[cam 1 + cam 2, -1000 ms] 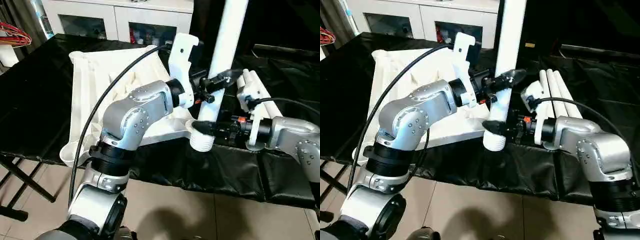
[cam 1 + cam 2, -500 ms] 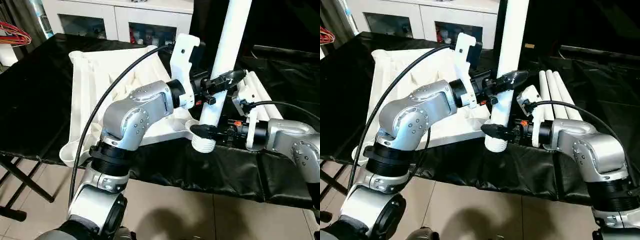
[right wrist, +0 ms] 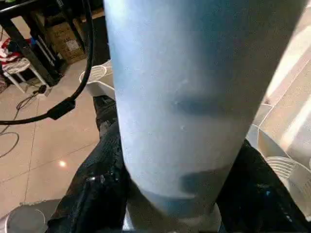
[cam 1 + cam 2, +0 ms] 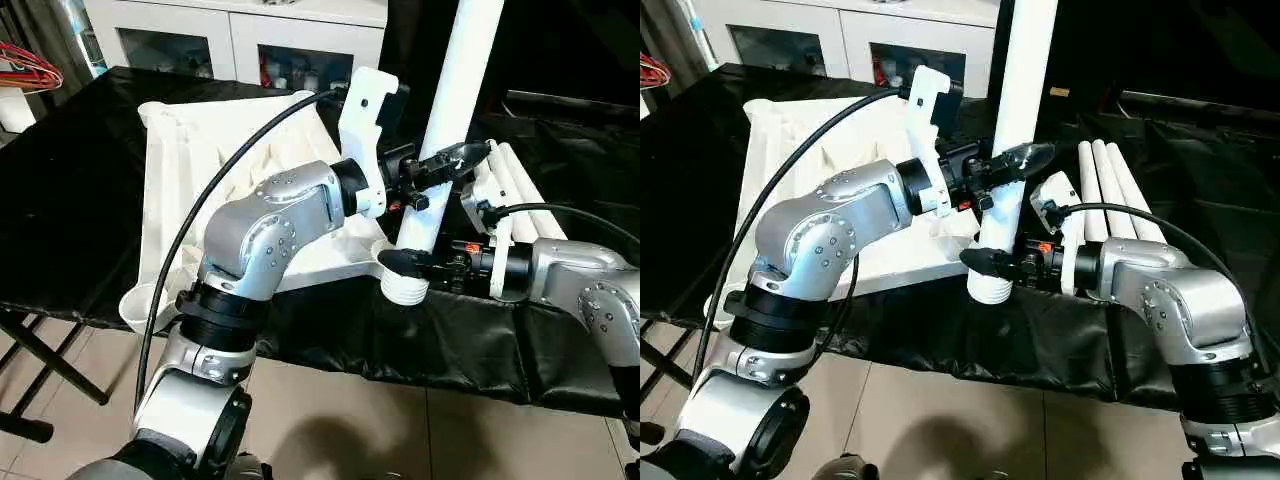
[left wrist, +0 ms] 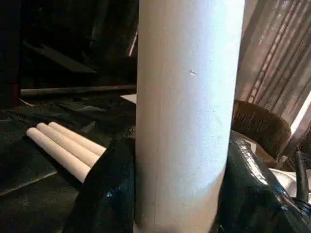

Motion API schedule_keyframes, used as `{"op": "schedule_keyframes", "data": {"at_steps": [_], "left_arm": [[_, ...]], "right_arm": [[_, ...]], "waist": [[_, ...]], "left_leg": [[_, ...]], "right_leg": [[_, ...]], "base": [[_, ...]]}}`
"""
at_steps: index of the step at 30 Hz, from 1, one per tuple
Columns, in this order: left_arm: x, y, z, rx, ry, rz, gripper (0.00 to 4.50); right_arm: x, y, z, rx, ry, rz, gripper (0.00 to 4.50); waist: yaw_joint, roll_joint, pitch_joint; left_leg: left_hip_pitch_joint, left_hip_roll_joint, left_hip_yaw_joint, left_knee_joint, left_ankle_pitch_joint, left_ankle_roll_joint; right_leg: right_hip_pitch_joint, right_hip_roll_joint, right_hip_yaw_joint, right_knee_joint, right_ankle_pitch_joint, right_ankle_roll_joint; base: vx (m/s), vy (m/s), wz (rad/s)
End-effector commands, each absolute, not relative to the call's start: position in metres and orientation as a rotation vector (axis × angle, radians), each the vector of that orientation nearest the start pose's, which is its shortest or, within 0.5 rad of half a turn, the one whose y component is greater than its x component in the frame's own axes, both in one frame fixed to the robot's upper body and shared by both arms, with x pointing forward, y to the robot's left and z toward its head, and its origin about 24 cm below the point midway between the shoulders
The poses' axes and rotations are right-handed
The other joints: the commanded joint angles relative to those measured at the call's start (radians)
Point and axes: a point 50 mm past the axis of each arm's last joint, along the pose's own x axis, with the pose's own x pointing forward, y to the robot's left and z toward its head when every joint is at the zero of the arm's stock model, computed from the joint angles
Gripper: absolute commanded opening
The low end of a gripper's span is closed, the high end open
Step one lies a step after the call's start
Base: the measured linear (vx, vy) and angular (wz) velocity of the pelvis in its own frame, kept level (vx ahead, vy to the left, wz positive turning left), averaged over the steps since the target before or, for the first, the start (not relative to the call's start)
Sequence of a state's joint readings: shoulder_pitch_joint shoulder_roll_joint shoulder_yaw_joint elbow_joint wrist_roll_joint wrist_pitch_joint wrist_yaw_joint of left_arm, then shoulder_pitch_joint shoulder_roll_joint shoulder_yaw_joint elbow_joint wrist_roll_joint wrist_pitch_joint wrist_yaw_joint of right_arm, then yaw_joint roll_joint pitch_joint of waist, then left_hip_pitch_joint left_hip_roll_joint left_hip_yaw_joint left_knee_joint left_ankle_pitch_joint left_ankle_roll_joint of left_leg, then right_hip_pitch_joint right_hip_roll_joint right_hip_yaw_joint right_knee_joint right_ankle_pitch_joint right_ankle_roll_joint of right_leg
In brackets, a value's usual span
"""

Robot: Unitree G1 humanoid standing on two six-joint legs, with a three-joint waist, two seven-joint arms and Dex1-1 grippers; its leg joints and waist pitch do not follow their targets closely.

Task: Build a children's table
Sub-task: Pick table leg

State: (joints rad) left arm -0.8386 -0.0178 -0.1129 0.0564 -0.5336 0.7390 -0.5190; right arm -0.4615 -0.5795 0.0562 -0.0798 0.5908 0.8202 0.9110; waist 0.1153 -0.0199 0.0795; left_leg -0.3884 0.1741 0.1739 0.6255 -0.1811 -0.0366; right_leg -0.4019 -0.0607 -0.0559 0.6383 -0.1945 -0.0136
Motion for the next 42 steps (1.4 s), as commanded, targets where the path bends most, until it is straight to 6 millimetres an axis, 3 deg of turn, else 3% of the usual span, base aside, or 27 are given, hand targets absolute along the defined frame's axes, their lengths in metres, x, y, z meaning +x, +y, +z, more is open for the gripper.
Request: {"op": "schedule_keyframes", "data": {"at_steps": [1,4,5,6,8,10,17,18,22,23,26,30,32,33,35,38,39,40,41,42], "left_arm": [[0.304,-0.006,0.225,-0.262,-0.024,-1.273,1.84],[0.303,-0.006,0.226,-0.282,-0.029,-1.278,1.84],[0.304,-0.005,0.229,-0.306,-0.032,-1.280,2.40],[0.304,-0.005,0.230,-0.313,-0.036,-1.282,2.54],[0.303,-0.004,0.232,-0.326,-0.047,-1.283,2.57],[0.303,-0.003,0.236,-0.344,-0.080,-1.285,2.88],[0.304,0.009,0.253,-0.551,-0.243,-1.259,2.97],[0.306,0.012,0.254,-0.583,-0.259,-1.236,2.97],[0.312,0.025,0.257,-0.650,-0.310,-1.164,2.97],[0.315,0.032,0.253,-0.593,-0.323,-1.115,2.97],[0.323,0.048,0.235,-0.409,-0.298,-0.970,2.97],[0.335,0.087,0.191,-0.133,-0.214,-0.678,2.97],[0.333,0.098,0.179,-0.117,-0.188,-0.613,2.97],[0.327,0.115,0.160,-0.081,-0.167,-0.515,2.97],[0.313,0.131,0.135,-0.007,-0.113,-0.402,2.97],[0.293,0.135,0.109,-0.002,0.005,-0.328,2.97],[0.293,0.135,0.109,-0.002,0.005,-0.328,2.97],[0.290,0.134,0.106,-0.004,0.011,-0.319,2.97],[0.287,0.132,0.104,0.000,-0.005,-0.304,2.97],[0.287,0.131,0.104,-0.003,-0.010,-0.294,2.97]], "right_arm": [[0.288,-0.165,0.138,0.059,0.352,1.079,1.93],[0.287,-0.165,0.137,0.060,0.352,1.076,1.93],[0.287,-0.165,0.137,0.063,0.350,1.073,1.93],[0.287,-0.165,0.137,0.065,0.349,1.070,1.93],[0.287,-0.164,0.137,0.068,0.346,1.067,1.93],[0.287,-0.164,0.136,0.069,0.338,1.055,1.93],[0.294,-0.165,0.134,0.116,0.243,0.945,1.93],[0.296,-0.165,0.134,0.127,0.216,0.916,1.93],[0.300,-0.169,0.135,0.152,0.134,0.814,1.93],[0.301,-0.171,0.136,0.149,0.102,0.756,1.93],[0.301,-0.176,0.137,0.108,0.066,0.641,1.93],[0.295,-0.182,0.132,-0.003,0.056,0.455,1.93],[0.292,-0.182,0.133,-0.028,0.012,0.413,1.93],[0.283,-0.182,0.130,-0.028,-0.009,0.374,1.93],[0.272,-0.182,0.125,0.007,-0.006,0.293,1.93],[0.267,-0.187,0.112,0.010,0.065,0.158,1.93],[0.267,-0.187,0.112,0.010,0.065,0.158,1.93],[0.265,-0.187,0.109,0.000,0.075,0.166,1.93],[0.260,-0.188,0.101,0.004,0.079,0.162,1.93],[0.259,-0.189,0.097,0.007,0.091,0.149,1.93]], "waist": [[0.005,-0.022,-0.090],[0.004,-0.022,-0.090],[0.007,-0.008,-0.090],[0.005,-0.015,-0.090],[0.006,-0.013,-0.091],[0.007,-0.013,-0.091],[0.007,-0.008,-0.092],[0.010,0.004,-0.092],[0.007,-0.002,-0.092],[0.007,0.011,-0.092],[0.003,0.009,-0.094],[-0.006,0.021,-0.093],[-0.007,0.024,-0.096],[-0.007,0.019,-0.093],[-0.009,0.019,-0.094],[-0.023,0.021,-0.092],[-0.024,0.024,-0.087],[-0.026,0.014,-0.084],[-0.022,0.017,-0.080],[-0.023,0.013,-0.077]], "left_leg": [[0.011,0.047,-0.015,-0.059,-0.047,0.055],[0.011,0.048,-0.015,-0.059,-0.047,0.055],[0.012,0.047,-0.017,-0.058,-0.048,0.053],[0.011,0.047,-0.015,-0.058,-0.053,0.051],[0.011,0.047,-0.016,-0.059,-0.055,0.050],[0.011,0.048,-0.015,-0.059,-0.062,0.049],[0.011,0.047,-0.016,-0.060,-0.073,0.041],[0.011,0.048,-0.019,-0.060,-0.073,0.040],[0.011,0.044,-0.017,-0.061,-0.084,0.035],[0.011,0.045,-0.019,-0.062,-0.086,0.032],[0.014,0.047,-0.022,-0.066,-0.087,0.026],[0.015,0.045,-0.022,-0.073,-0.122,-0.009],[0.017,0.045,-0.022,-0.072,-0.132,-0.019],[0.015,0.046,-0.021,-0.075,-0.141,-0.019],[0.015,0.052,-0.024,-0.080,-0.145,-0.011],[0.018,0.053,-0.024,-0.087,-0.161,-0.015],[0.023,0.052,-0.021,-0.086,-0.196,-0.018],[0.028,0.051,-0.017,-0.086,-0.225,-0.017],[0.033,0.052,-0.018,-0.087,-0.272,-0.024],[0.030,0.051,-0.020,-0.090,-0.283,-0.025]], "right_leg": [[0.065,-0.080,0.047,-0.076,-0.121,-0.208],[0.065,-0.080,0.047,-0.075,-0.118,-0.209],[0.064,-0.082,0.047,-0.074,-0.116,-0.213],[0.065,-0.080,0.047,-0.077,-0.110,-0.214],[0.065,-0.081,0.047,-0.076,-0.104,-0.221],[0.065,-0.082,0.047,-0.077,-0.109,-0.224],[0.066,-0.082,0.045,-0.079,-0.112,-0.232],[0.066,-0.082,0.045,-0.077,-0.108,-0.234],[0.067,-0.080,0.045,-0.080,-0.113,-0.222],[0.065,-0.079,0.045,-0.082,-0.118,-0.213],[0.063,-0.075,0.043,-0.080,-0.112,-0.188],[0.060,-0.074,0.046,-0.088,-0.190,-0.117],[0.057,-0.075,0.046,-0.087,-0.197,-0.115],[0.053,-0.076,0.047,-0.090,-0.211,-0.116],[0.055,-0.075,0.047,-0.087,-0.196,-0.110],[0.048,-0.072,0.045,-0.086,-0.207,-0.118],[0.040,-0.070,0.047,-0.096,-0.247,-0.115],[0.035,-0.068,0.048,-0.104,-0.283,-0.109],[0.029,-0.072,0.052,-0.112,-0.341,-0.094],[0.031,-0.073,0.051,-0.116,-0.361,-0.086]], "base": [[0.000,0.000,0.00],[0.000,0.000,0.00],[0.000,0.000,0.00],[0.000,0.000,0.00],[0.000,0.000,0.00],[0.000,0.000,0.00],[0.000,0.000,0.00],[0.000,0.000,0.00],[0.000,0.000,0.00],[0.000,0.000,0.00],[0.000,0.000,0.00],[0.000,0.000,0.00],[0.000,0.000,0.00],[0.000,0.000,0.00],[0.000,0.000,0.00],[0.000,0.000,0.00],[0.000,0.000,0.00],[0.000,0.000,0.00],[0.000,0.000,0.00],[0.000,0.000,0.00]]}}
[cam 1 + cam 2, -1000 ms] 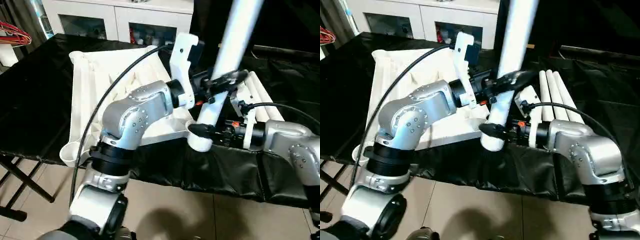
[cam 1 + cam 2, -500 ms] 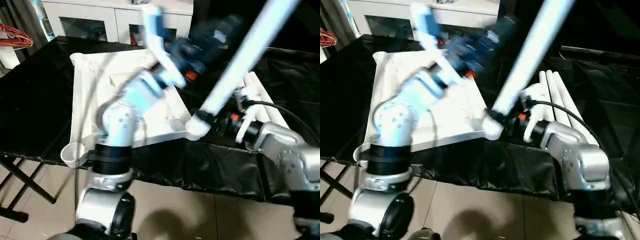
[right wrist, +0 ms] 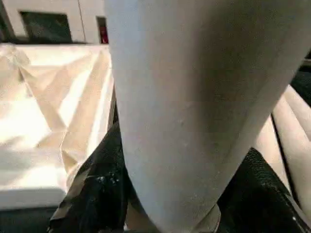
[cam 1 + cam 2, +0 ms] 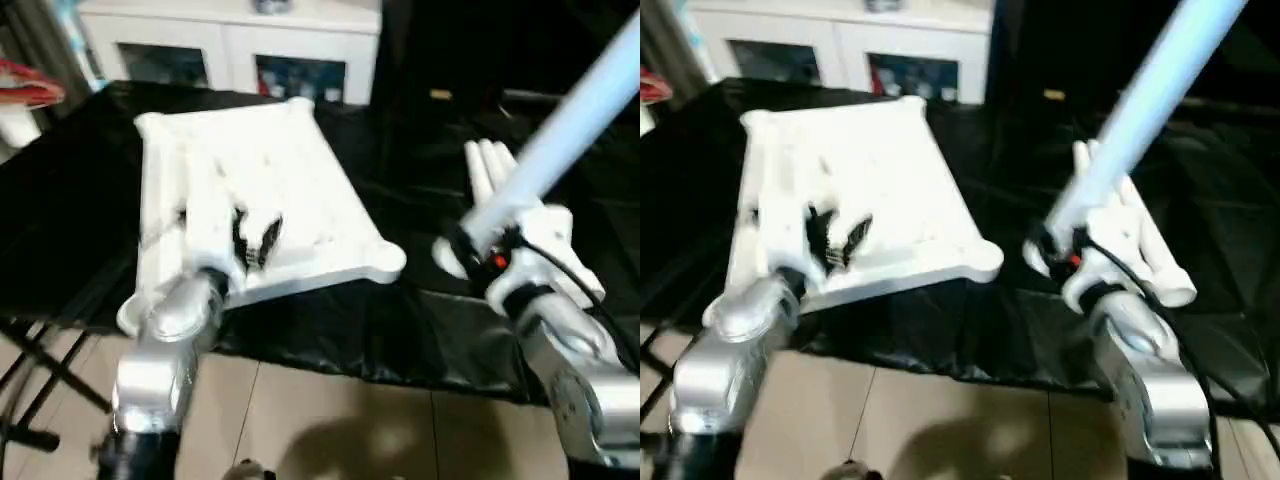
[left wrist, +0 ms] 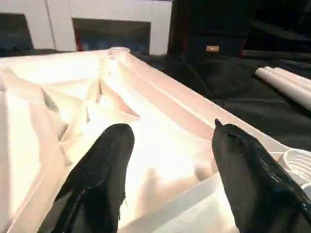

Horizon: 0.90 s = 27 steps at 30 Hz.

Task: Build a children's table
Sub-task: Pick table leg, then insert table leg to table base

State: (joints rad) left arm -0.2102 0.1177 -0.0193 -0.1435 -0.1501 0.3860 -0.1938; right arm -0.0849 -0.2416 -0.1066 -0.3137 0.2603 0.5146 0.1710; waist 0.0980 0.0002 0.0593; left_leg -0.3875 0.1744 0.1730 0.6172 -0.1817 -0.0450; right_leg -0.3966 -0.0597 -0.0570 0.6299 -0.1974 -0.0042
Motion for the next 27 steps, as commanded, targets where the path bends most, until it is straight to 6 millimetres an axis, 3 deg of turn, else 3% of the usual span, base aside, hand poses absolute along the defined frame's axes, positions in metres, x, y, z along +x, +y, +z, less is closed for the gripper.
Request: {"op": "schedule_keyframes", "data": {"at_steps": [1,3,7,9,10,11,13,14,15,16,17,18,19,20,21,22,23,24,25,27], "left_arm": [[0.287,0.131,0.105,0.000,-0.015,-0.292,2.97],[0.288,0.130,0.106,0.015,-0.036,-0.286,2.97],[0.286,0.127,0.107,0.041,-0.052,-0.267,2.97],[0.284,0.125,0.106,0.067,-0.058,-0.259,2.97],[0.283,0.123,0.106,0.089,-0.057,-0.257,2.97],[0.283,0.122,0.107,0.094,-0.068,-0.254,2.97],[0.282,0.122,0.107,0.073,-0.066,-0.231,2.97],[0.281,0.122,0.107,0.069,-0.060,-0.226,2.97],[0.280,0.122,0.106,0.057,-0.058,-0.223,2.97],[0.277,0.123,0.104,0.052,-0.043,-0.206,2.97],[0.276,0.124,0.104,0.055,-0.040,-0.199,2.97],[0.276,0.124,0.104,0.055,-0.040,-0.199,2.97],[0.272,0.124,0.105,0.059,-0.055,-0.207,2.97],[0.270,0.125,0.105,0.084,-0.057,-0.201,2.97],[0.268,0.126,0.104,0.103,-0.050,-0.195,2.97],[0.267,0.126,0.103,0.105,-0.047,-0.194,2.97],[0.265,0.125,0.102,0.095,-0.040,-0.197,2.97],[0.265,0.125,0.103,0.086,-0.041,-0.199,2.97],[0.265,0.125,0.103,0.078,-0.040,-0.201,2.97],[0.267,0.125,0.105,0.064,-0.045,-0.220,2.97]], "right_arm": [[0.258,-0.190,0.096,0.013,0.096,0.144,1.93],[0.255,-0.190,0.091,0.041,0.111,0.130,1.93],[0.252,-0.189,0.084,0.101,0.129,0.112,1.93],[0.253,-0.189,0.085,0.103,0.113,0.120,1.93],[0.254,-0.190,0.086,0.078,0.101,0.104,1.93],[0.255,-0.190,0.089,0.034,0.080,0.106,1.93],[0.257,-0.187,0.092,0.000,0.045,0.140,1.93],[0.257,-0.186,0.091,0.013,0.042,0.142,1.93],[0.256,-0.185,0.091,0.008,0.038,0.154,1.93],[0.254,-0.183,0.092,-0.036,0.026,0.193,1.93],[0.254,-0.183,0.092,-0.063,0.027,0.198,1.93],[0.254,-0.183,0.092,-0.063,0.027,0.198,1.93],[0.253,-0.186,0.091,-0.089,0.033,0.155,1.93],[0.252,-0.185,0.086,-0.043,0.073,0.179,1.93],[0.251,-0.186,0.081,0.009,0.105,0.189,1.93],[0.251,-0.186,0.081,0.017,0.108,0.187,1.93],[0.249,-0.188,0.075,0.065,0.131,0.180,1.93],[0.248,-0.188,0.073,0.086,0.146,0.186,1.93],[0.248,-0.188,0.072,0.098,0.145,0.196,1.93],[0.247,-0.187,0.072,0.109,0.140,0.199,1.93]], "waist": [[-0.007,-0.007,-0.056],[-0.012,-0.010,-0.056],[-0.022,-0.018,-0.056],[-0.026,-0.022,-0.055],[-0.030,-0.034,-0.055],[-0.035,-0.029,-0.055],[-0.051,-0.019,-0.056],[-0.066,-0.008,-0.054],[-0.081,-0.006,-0.053],[-0.082,0.000,-0.055],[-0.089,-0.027,-0.050],[-0.084,-0.034,-0.049],[-0.062,-0.064,-0.053],[-0.042,-0.072,-0.051],[-0.034,-0.070,-0.050],[-0.035,-0.067,-0.049],[-0.038,-0.062,-0.048],[-0.037,-0.059,-0.049],[-0.038,-0.048,-0.050],[-0.038,-0.045,-0.046]], "left_leg": [[0.026,0.050,-0.020,-0.083,-0.291,-0.018],[0.020,0.046,-0.026,-0.087,-0.302,-0.023],[0.013,0.043,-0.029,-0.086,-0.301,-0.024],[0.017,0.044,-0.028,-0.084,-0.303,-0.023],[0.017,0.046,-0.028,-0.085,-0.303,-0.024],[0.023,0.051,-0.033,-0.087,-0.317,-0.042],[0.037,0.071,-0.050,-0.096,-0.361,-0.057],[0.053,0.112,-0.080,-0.119,-0.392,-0.033],[0.057,0.175,-0.112,-0.153,-0.417,0.008],[0.053,0.183,-0.113,-0.154,-0.421,0.027],[0.037,0.153,-0.091,-0.142,-0.409,0.067],[0.022,0.103,-0.061,-0.110,-0.401,0.057],[0.000,0.007,-0.006,-0.045,-0.288,0.033],[-0.009,0.011,-0.011,-0.050,-0.183,0.026],[-0.014,0.021,-0.018,-0.063,-0.155,0.015],[-0.011,0.026,-0.021,-0.068,-0.158,0.008],[-0.003,0.034,-0.027,-0.077,-0.182,-0.003],[0.003,0.039,-0.029,-0.079,-0.196,-0.002],[0.009,0.054,-0.036,-0.090,-0.224,0.004],[0.012,0.059,-0.037,-0.096,-0.255,-0.003]], "right_leg": [[0.027,-0.074,0.051,-0.108,-0.375,-0.087],[0.030,-0.075,0.048,-0.112,-0.426,-0.049],[0.030,-0.079,0.046,-0.115,-0.472,-0.018],[0.024,-0.076,0.047,-0.117,-0.472,-0.014],[0.022,-0.072,0.044,-0.118,-0.470,-0.011],[0.019,-0.059,0.036,-0.117,-0.453,-0.008],[0.019,-0.035,0.016,-0.116,-0.383,-0.020],[0.020,-0.021,0.000,-0.106,-0.306,-0.050],[0.025,-0.030,-0.006,-0.070,-0.221,-0.082],[0.028,-0.039,-0.002,-0.049,-0.180,-0.090],[0.034,-0.062,0.017,-0.059,-0.156,-0.112],[0.038,-0.076,0.029,-0.094,-0.194,-0.127],[0.044,-0.091,0.035,-0.137,-0.394,-0.074],[0.050,-0.107,0.045,-0.147,-0.565,0.032],[0.048,-0.101,0.041,-0.146,-0.603,0.084],[0.042,-0.092,0.035,-0.145,-0.591,0.088],[0.034,-0.076,0.024,-0.141,-0.536,0.074],[0.033,-0.072,0.023,-0.136,-0.492,0.061],[0.032,-0.065,0.022,-0.120,-0.361,-0.003],[0.033,-0.062,0.023,-0.115,-0.299,-0.040]], "base": [[0.000,0.000,0.00],[0.000,0.000,0.00],[0.000,0.000,0.00],[0.000,0.000,0.00],[0.000,0.000,0.00],[0.000,0.000,0.00],[0.000,0.000,0.00],[0.000,0.000,0.00],[0.000,0.000,0.00],[0.022,-0.050,0.06],[0.029,-0.077,0.01],[0.029,-0.077,0.01],[0.005,-0.072,-0.02],[-0.001,-0.056,-0.06],[-0.001,-0.056,-0.06],[0.000,0.000,0.00],[0.000,0.000,0.00],[0.000,0.000,0.00],[0.000,0.000,0.00],[0.000,0.000,0.00]]}}
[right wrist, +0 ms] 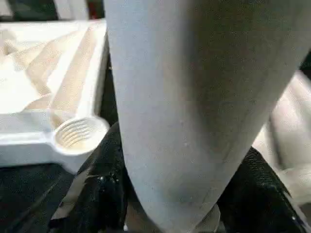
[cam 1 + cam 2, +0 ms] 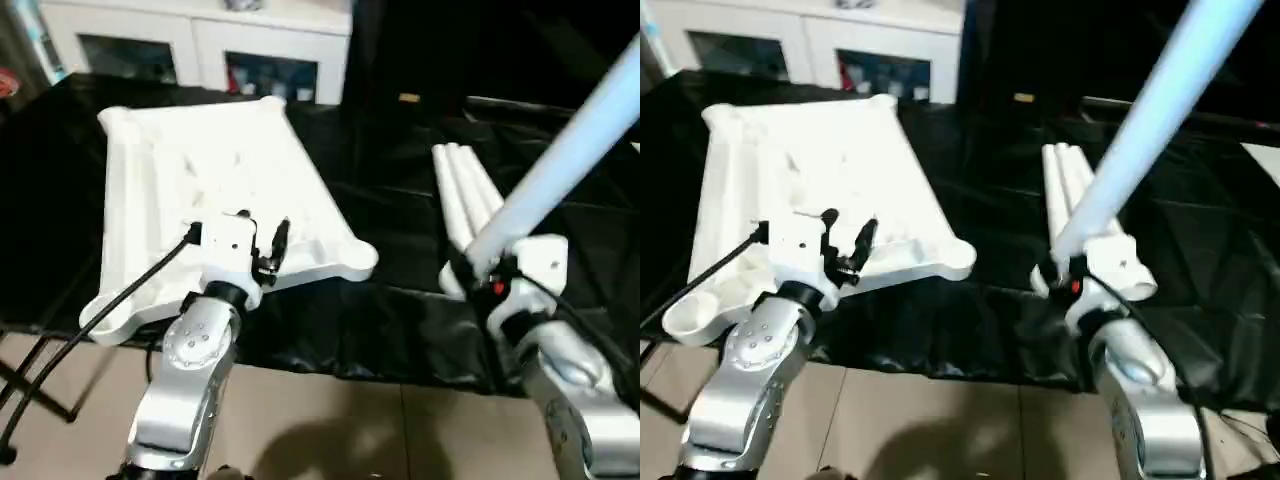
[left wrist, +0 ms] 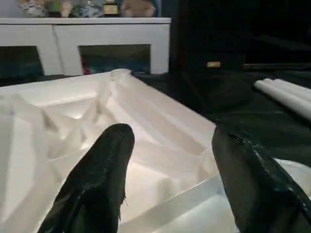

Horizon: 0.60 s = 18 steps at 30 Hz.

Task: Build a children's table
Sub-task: Insert table leg to table base

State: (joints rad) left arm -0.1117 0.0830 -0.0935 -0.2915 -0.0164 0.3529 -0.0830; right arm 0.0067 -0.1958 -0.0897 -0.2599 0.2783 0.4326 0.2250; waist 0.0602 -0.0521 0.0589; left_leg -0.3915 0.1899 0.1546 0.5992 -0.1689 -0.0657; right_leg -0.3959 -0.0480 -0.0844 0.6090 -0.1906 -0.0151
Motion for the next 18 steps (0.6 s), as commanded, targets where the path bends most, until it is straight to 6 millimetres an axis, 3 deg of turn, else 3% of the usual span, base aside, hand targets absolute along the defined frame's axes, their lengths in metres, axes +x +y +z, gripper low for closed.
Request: {"op": "schedule_keyframes", "data": {"at_steps": [1,2,3,4,5,6,8,9,10,11,12,13,14,15,16,17,18], "left_arm": [[0.2673,0.1243,0.1058,0.059,-0.049,-0.229,2.97],[0.2683,0.1221,0.1071,0.061,-0.048,-0.279,2.97],[0.2684,0.1212,0.1077,0.067,-0.055,-0.290,2.97],[0.2696,0.1207,0.1079,0.061,-0.051,-0.294,2.97],[0.2708,0.1205,0.1083,0.056,-0.048,-0.293,2.97],[0.2709,0.1204,0.1083,0.055,-0.048,-0.293,2.97],[0.2733,0.1190,0.1101,0.041,-0.056,-0.298,2.97],[0.2752,0.1183,0.1109,0.040,-0.057,-0.301,2.97],[0.2752,0.1183,0.1109,0.040,-0.057,-0.301,2.97],[0.2758,0.1184,0.1111,0.035,-0.054,-0.300,2.97],[0.2763,0.1188,0.1109,0.034,-0.054,-0.301,2.97],[0.2764,0.1189,0.1109,0.034,-0.054,-0.301,2.97],[0.2765,0.1194,0.1097,0.033,-0.049,-0.301,2.97],[0.2763,0.1196,0.1096,0.033,-0.049,-0.302,2.97],[0.2761,0.1199,0.1094,0.031,-0.048,-0.300,2.97],[0.2759,0.1202,0.1093,0.029,-0.047,-0.297,2.97],[0.2758,0.1204,0.1094,0.029,-0.047,-0.294,2.97]], "right_arm": [[0.2469,-0.1874,0.0720,0.113,0.140,0.198,1.93],[0.2459,-0.1873,0.0699,0.121,0.150,0.201,1.93],[0.2454,-0.1875,0.0695,0.120,0.150,0.200,1.93],[0.2455,-0.1875,0.0698,0.117,0.149,0.198,1.93],[0.2459,-0.1875,0.0704,0.114,0.146,0.195,1.93],[0.2459,-0.1875,0.0704,0.114,0.146,0.195,1.93],[0.2444,-0.1860,0.0727,0.117,0.133,0.208,1.93],[0.2436,-0.1838,0.0719,0.107,0.143,0.224,1.93],[0.2436,-0.1838,0.0719,0.107,0.143,0.224,1.93],[0.2437,-0.1832,0.0713,0.097,0.148,0.228,1.93],[0.2444,-0.1826,0.0712,0.099,0.150,0.229,1.93],[0.2446,-0.1826,0.0712,0.100,0.150,0.229,1.93],[0.2454,-0.1831,0.0718,0.107,0.148,0.224,1.93],[0.2462,-0.1834,0.0727,0.100,0.144,0.224,1.93],[0.2470,-0.1834,0.0736,0.094,0.141,0.229,1.93],[0.2479,-0.1833,0.0744,0.092,0.140,0.236,1.93],[0.2484,-0.1833,0.0749,0.091,0.140,0.239,1.93]], "waist": [[0.001,0.005,-0.046],[0.006,0.020,-0.041],[0.006,0.023,-0.041],[0.005,0.027,-0.038],[0.005,0.027,-0.038],[0.000,0.020,-0.030],[-0.007,0.025,-0.011],[-0.017,0.037,0.004],[-0.026,0.038,0.003],[-0.032,0.038,0.010],[-0.049,0.052,0.011],[-0.043,0.052,0.015],[-0.042,0.049,0.015],[-0.036,0.024,0.017],[-0.029,0.005,0.016],[0.000,-0.020,-0.008],[0.016,-0.021,-0.027]], "left_leg": [[0.020,0.044,-0.017,-0.078,-0.278,0.017],[0.023,0.042,-0.016,-0.080,-0.290,0.013],[0.026,0.042,-0.014,-0.081,-0.308,0.009],[0.034,0.042,-0.013,-0.085,-0.372,-0.003],[0.034,0.042,-0.013,-0.085,-0.372,-0.003],[0.048,0.040,-0.012,-0.088,-0.469,-0.013],[0.087,0.030,-0.013,-0.083,-0.603,-0.010],[0.126,0.027,-0.013,-0.071,-0.683,-0.010],[0.133,0.028,-0.017,-0.070,-0.701,-0.009],[0.128,0.034,-0.022,-0.077,-0.721,-0.009],[0.201,0.101,-0.030,-0.108,-0.821,-0.044],[0.187,0.128,-0.035,-0.138,-0.857,-0.056],[0.175,0.161,-0.029,-0.180,-0.888,-0.059],[0.157,0.134,-0.018,-0.176,-0.867,-0.022],[0.103,0.066,-0.004,-0.130,-0.806,0.009],[0.064,-0.036,0.030,0.024,-0.446,0.058],[-0.008,-0.043,-0.013,0.104,-0.208,0.091]], "right_leg": [[0.030,-0.075,0.051,-0.093,-0.298,-0.038],[0.028,-0.079,0.054,-0.092,-0.284,-0.053],[0.028,-0.080,0.055,-0.092,-0.284,-0.058],[0.032,-0.081,0.054,-0.093,-0.342,-0.052],[0.032,-0.081,0.054,-0.093,-0.342,-0.052],[0.031,-0.081,0.050,-0.108,-0.459,-0.034],[0.033,-0.077,0.027,-0.143,-0.691,-0.002],[0.021,-0.062,-0.008,-0.175,-0.780,0.013],[0.032,-0.059,-0.022,-0.178,-0.773,0.019],[0.045,-0.055,-0.039,-0.177,-0.759,0.026],[0.018,-0.031,-0.022,-0.108,-0.585,-0.004],[0.030,-0.035,-0.017,-0.059,-0.501,-0.017],[0.039,-0.053,-0.006,0.021,-0.345,-0.040],[0.051,-0.073,0.010,0.011,-0.331,-0.046],[0.083,-0.089,0.028,-0.047,-0.456,-0.013],[0.113,-0.143,0.095,-0.152,-0.942,0.131],[0.172,-0.207,0.154,-0.143,-0.985,0.087]], "base": [[0.000,0.000,0.00],[0.000,0.000,0.00],[0.000,0.000,0.00],[0.000,0.000,0.00],[0.000,0.000,0.00],[0.000,0.000,0.00],[0.000,0.000,0.00],[0.000,0.000,0.00],[0.000,0.000,0.00],[0.057,0.031,-0.36],[0.057,0.031,-0.36],[0.061,0.018,-0.69],[0.059,-0.031,-0.92],[0.059,-0.031,-0.92],[0.050,-0.083,-0.67],[0.072,-0.090,-0.30],[0.072,-0.090,-0.30]]}}
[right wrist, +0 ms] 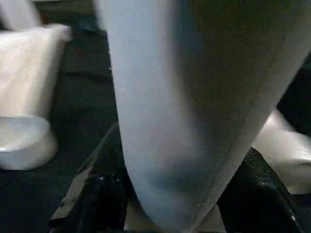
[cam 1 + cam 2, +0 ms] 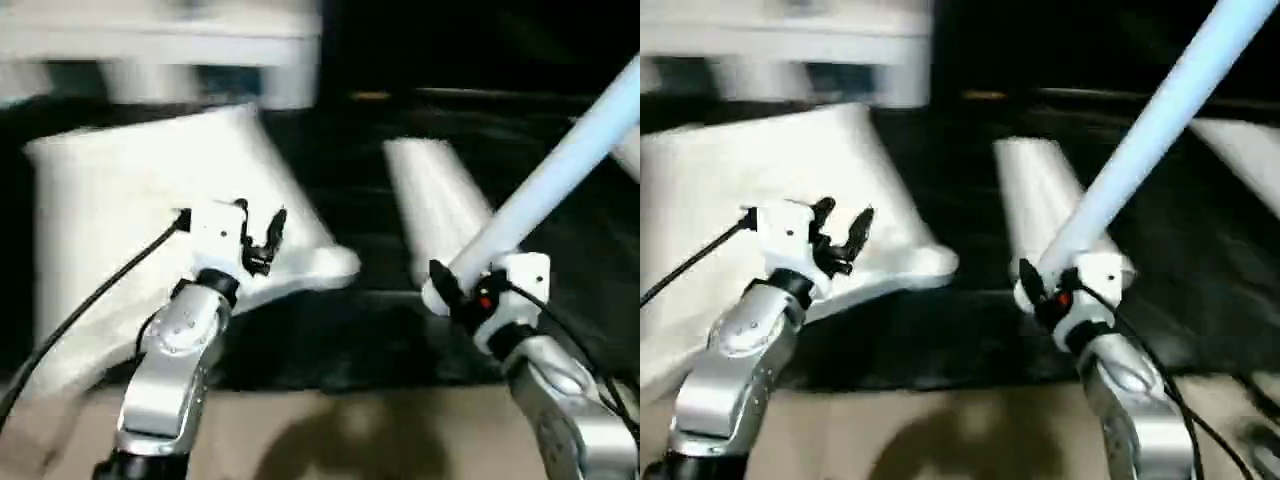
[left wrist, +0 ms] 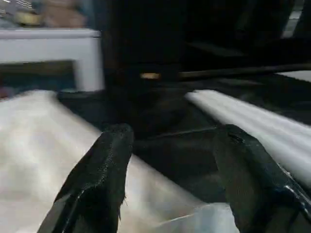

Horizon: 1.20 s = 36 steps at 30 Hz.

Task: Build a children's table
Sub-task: Insert table leg to table base

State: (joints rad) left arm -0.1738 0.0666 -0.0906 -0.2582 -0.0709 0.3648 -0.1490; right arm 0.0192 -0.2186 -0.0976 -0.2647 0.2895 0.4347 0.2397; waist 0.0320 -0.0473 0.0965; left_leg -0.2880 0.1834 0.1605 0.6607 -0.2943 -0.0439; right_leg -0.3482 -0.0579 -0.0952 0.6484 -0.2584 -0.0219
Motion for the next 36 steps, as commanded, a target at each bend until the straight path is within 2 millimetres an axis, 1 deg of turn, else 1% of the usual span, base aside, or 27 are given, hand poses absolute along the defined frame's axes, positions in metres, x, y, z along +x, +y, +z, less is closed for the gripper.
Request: {"op": "schedule_keyframes", "data": {"at_steps": [1,4,6,7,8,10,11,12,13,14,15,16,17,19,22,23,24,26,27,28,29,30,31,32,33,35,36], "left_arm": [[0.275,0.121,0.109,0.028,-0.047,-0.292,2.97],[0.273,0.124,0.110,0.028,-0.048,-0.267,2.97],[0.272,0.126,0.110,0.031,-0.054,-0.252,2.97],[0.272,0.126,0.111,0.032,-0.057,-0.248,2.97],[0.272,0.127,0.111,0.027,-0.057,-0.238,2.97],[0.271,0.130,0.112,0.007,-0.067,-0.215,2.97],[0.271,0.131,0.112,0.009,-0.066,-0.210,2.97],[0.271,0.132,0.112,0.013,-0.066,-0.208,2.97],[0.271,0.132,0.112,0.017,-0.066,-0.208,2.97],[0.271,0.133,0.113,0.018,-0.068,-0.209,2.97],[0.271,0.134,0.114,0.020,-0.070,-0.209,2.97],[0.272,0.135,0.114,0.026,-0.067,-0.204,2.97],[0.273,0.135,0.114,0.027,-0.070,-0.201,2.97],[0.273,0.136,0.115,0.026,-0.072,-0.200,2.97],[0.275,0.135,0.116,0.015,-0.074,-0.208,2.97],[0.275,0.135,0.117,0.018,-0.076,-0.209,2.97],[0.276,0.135,0.118,0.021,-0.086,-0.213,2.97],[0.276,0.135,0.119,0.022,-0.089,-0.214,2.97],[0.277,0.137,0.118,0.027,-0.088,-0.209,2.97],[0.277,0.137,0.118,0.027,-0.088,-0.209,2.97],[0.278,0.138,0.119,0.033,-0.084,-0.202,2.97],[0.278,0.138,0.119,0.034,-0.083,-0.200,2.97],[0.278,0.138,0.120,0.029,-0.090,-0.203,2.97],[0.279,0.137,0.122,0.048,-0.104,-0.205,2.97],[0.279,0.137,0.124,0.081,-0.111,-0.198,2.97],[0.279,0.132,0.124,0.156,-0.103,-0.224,2.97],[0.278,0.130,0.123,0.164,-0.103,-0.235,2.97]], "right_arm": [[0.250,-0.183,0.076,0.089,0.139,0.245,1.93],[0.254,-0.179,0.080,0.072,0.130,0.313,1.93],[0.256,-0.177,0.081,0.069,0.128,0.334,1.93],[0.256,-0.176,0.081,0.071,0.128,0.339,1.93],[0.257,-0.175,0.082,0.063,0.124,0.354,1.93],[0.258,-0.172,0.083,0.048,0.121,0.389,1.93],[0.257,-0.167,0.085,0.025,0.116,0.436,1.93],[0.257,-0.165,0.085,0.024,0.116,0.450,1.93],[0.256,-0.163,0.085,0.028,0.117,0.465,1.93],[0.256,-0.161,0.085,0.037,0.116,0.476,1.93],[0.256,-0.160,0.085,0.045,0.115,0.483,1.93],[0.256,-0.159,0.085,0.045,0.112,0.494,1.93],[0.256,-0.158,0.085,0.046,0.111,0.497,1.93],[0.256,-0.158,0.085,0.048,0.110,0.495,1.93],[0.258,-0.160,0.084,0.017,0.102,0.482,1.93],[0.259,-0.160,0.084,0.003,0.100,0.476,1.93],[0.259,-0.159,0.085,0.010,0.095,0.488,1.93],[0.260,-0.157,0.085,0.014,0.094,0.498,1.93],[0.259,-0.155,0.084,0.015,0.094,0.507,1.93],[0.259,-0.155,0.084,0.015,0.094,0.507,1.93],[0.259,-0.153,0.084,0.017,0.092,0.517,1.93],[0.259,-0.152,0.084,0.020,0.091,0.519,1.93],[0.259,-0.152,0.084,0.025,0.089,0.518,1.93],[0.258,-0.153,0.083,0.050,0.099,0.502,1.93],[0.258,-0.153,0.083,0.045,0.100,0.498,1.93],[0.257,-0.156,0.082,0.039,0.099,0.490,1.93],[0.257,-0.158,0.081,0.037,0.101,0.479,1.93]], "waist": [[0.053,-0.024,-0.063],[0.048,-0.003,-0.043],[0.009,0.050,-0.038],[-0.007,0.066,-0.048],[-0.022,0.053,-0.069],[-0.034,0.040,-0.078],[-0.035,0.023,-0.091],[-0.033,0.007,-0.099],[-0.012,-0.089,-0.111],[0.005,-0.071,-0.107],[0.003,-0.065,-0.109],[0.001,-0.061,-0.111],[-0.002,-0.040,-0.103],[-0.007,-0.021,-0.091],[-0.004,-0.009,-0.060],[0.025,-0.026,-0.046],[0.039,-0.024,-0.036],[0.042,-0.022,-0.036],[0.039,-0.003,-0.028],[0.035,0.001,-0.028],[0.019,0.035,-0.026],[-0.005,0.052,-0.017],[-0.034,0.089,-0.053],[-0.031,0.087,-0.057],[0.002,0.088,-0.049],[0.020,0.061,-0.062],[0.023,0.042,-0.047]], "left_leg": [[-0.126,-0.035,-0.033,0.042,-0.039,0.073],[-0.129,-0.019,-0.045,-0.032,0.142,0.114],[-0.070,0.069,-0.111,-0.140,-0.094,0.140],[0.042,0.138,-0.174,-0.169,-0.282,0.179],[0.080,0.152,-0.198,-0.172,-0.274,0.220],[0.099,0.125,-0.205,-0.122,0.072,0.428],[0.090,0.101,-0.197,-0.082,0.510,0.560],[0.074,0.077,-0.187,-0.059,0.711,0.567],[-0.116,-0.110,-0.079,0.005,0.585,0.324],[-0.140,-0.103,-0.080,0.016,0.434,0.258],[-0.142,-0.070,-0.075,-0.025,0.313,0.150],[-0.131,-0.077,-0.068,-0.046,0.317,0.107],[-0.117,-0.069,-0.061,-0.060,0.304,0.060],[-0.088,-0.032,-0.062,-0.083,0.219,0.054],[-0.082,0.007,-0.045,-0.113,-0.047,0.095],[-0.130,-0.014,-0.061,-0.114,-0.093,0.167],[-0.107,-0.020,-0.054,-0.057,-0.068,0.193],[-0.137,0.005,-0.082,0.036,0.003,0.152],[-0.141,0.020,-0.101,0.051,0.003,0.117],[-0.131,0.020,-0.105,0.024,-0.006,0.113],[-0.119,-0.008,-0.095,-0.074,-0.087,0.142],[-0.097,-0.029,-0.098,-0.135,-0.187,0.148],[-0.029,-0.044,-0.174,-0.149,-0.118,0.190],[-0.019,0.028,-0.166,-0.118,-0.038,0.136],[-0.069,0.046,-0.155,-0.153,-0.056,-0.036],[-0.059,0.075,-0.140,-0.192,-0.334,-0.239],[-0.056,0.087,-0.134,-0.178,-0.463,-0.243]], "right_leg": [[0.128,-0.191,0.173,-0.175,-0.841,0.063],[0.105,-0.131,0.082,-0.180,-0.552,-0.106],[0.090,-0.034,-0.002,-0.125,-0.403,-0.073],[0.009,-0.020,0.009,-0.017,-0.255,-0.083],[-0.016,-0.021,0.015,0.018,-0.171,-0.060],[-0.100,-0.023,0.040,0.069,-0.042,0.044],[-0.142,-0.039,0.070,0.066,0.039,0.113],[-0.145,-0.054,0.093,0.039,0.114,0.124],[0.014,-0.095,0.174,-0.051,0.622,0.177],[0.040,-0.138,0.194,-0.032,0.825,0.122],[0.049,-0.134,0.165,-0.002,1.222,0.032],[0.050,-0.099,0.135,0.004,1.273,0.014],[0.043,-0.062,0.118,-0.011,1.160,-0.007],[0.027,-0.050,0.104,-0.043,0.785,-0.056],[0.017,-0.088,0.116,-0.107,0.015,-0.193],[0.055,-0.142,0.093,-0.146,-0.278,-0.172],[0.040,-0.225,0.105,-0.211,-0.539,-0.126],[0.071,-0.341,0.107,-0.262,-0.689,-0.072],[0.082,-0.364,0.067,-0.272,-0.675,-0.071],[0.085,-0.328,0.021,-0.264,-0.670,-0.080],[0.092,-0.174,-0.075,-0.197,-0.616,-0.097],[0.055,-0.064,-0.110,-0.127,-0.556,-0.082],[-0.003,0.031,-0.083,0.037,-0.241,-0.082],[-0.058,0.005,-0.009,0.047,-0.086,-0.036],[-0.037,-0.002,0.007,0.041,0.011,-0.021],[-0.030,-0.040,0.034,0.008,0.056,-0.014],[-0.035,-0.082,0.080,-0.028,-0.054,-0.058]], "base": [[0.120,-0.074,-0.08],[0.116,-0.034,0.02],[0.227,0.039,-0.16],[0.240,0.040,-0.03],[0.236,0.000,0.15],[0.213,-0.006,0.08],[0.100,-0.037,-0.21],[0.100,-0.037,-0.21],[-0.022,-0.026,-0.22],[0.000,0.000,0.00],[0.000,0.000,0.00],[0.023,-0.074,0.09],[-0.033,-0.063,0.02],[-0.042,-0.046,0.06],[-0.085,-0.007,0.05],[-0.113,0.033,0.27],[-0.113,0.033,0.27],[-0.095,0.155,0.50],[-0.083,0.194,0.48],[-0.067,0.241,0.45],[-0.039,0.258,0.62],[-0.039,0.258,0.62],[-0.020,0.241,0.75],[-0.053,0.213,0.49],[-0.053,0.213,0.49],[-0.073,0.117,0.29],[-0.071,0.084,0.33]]}}
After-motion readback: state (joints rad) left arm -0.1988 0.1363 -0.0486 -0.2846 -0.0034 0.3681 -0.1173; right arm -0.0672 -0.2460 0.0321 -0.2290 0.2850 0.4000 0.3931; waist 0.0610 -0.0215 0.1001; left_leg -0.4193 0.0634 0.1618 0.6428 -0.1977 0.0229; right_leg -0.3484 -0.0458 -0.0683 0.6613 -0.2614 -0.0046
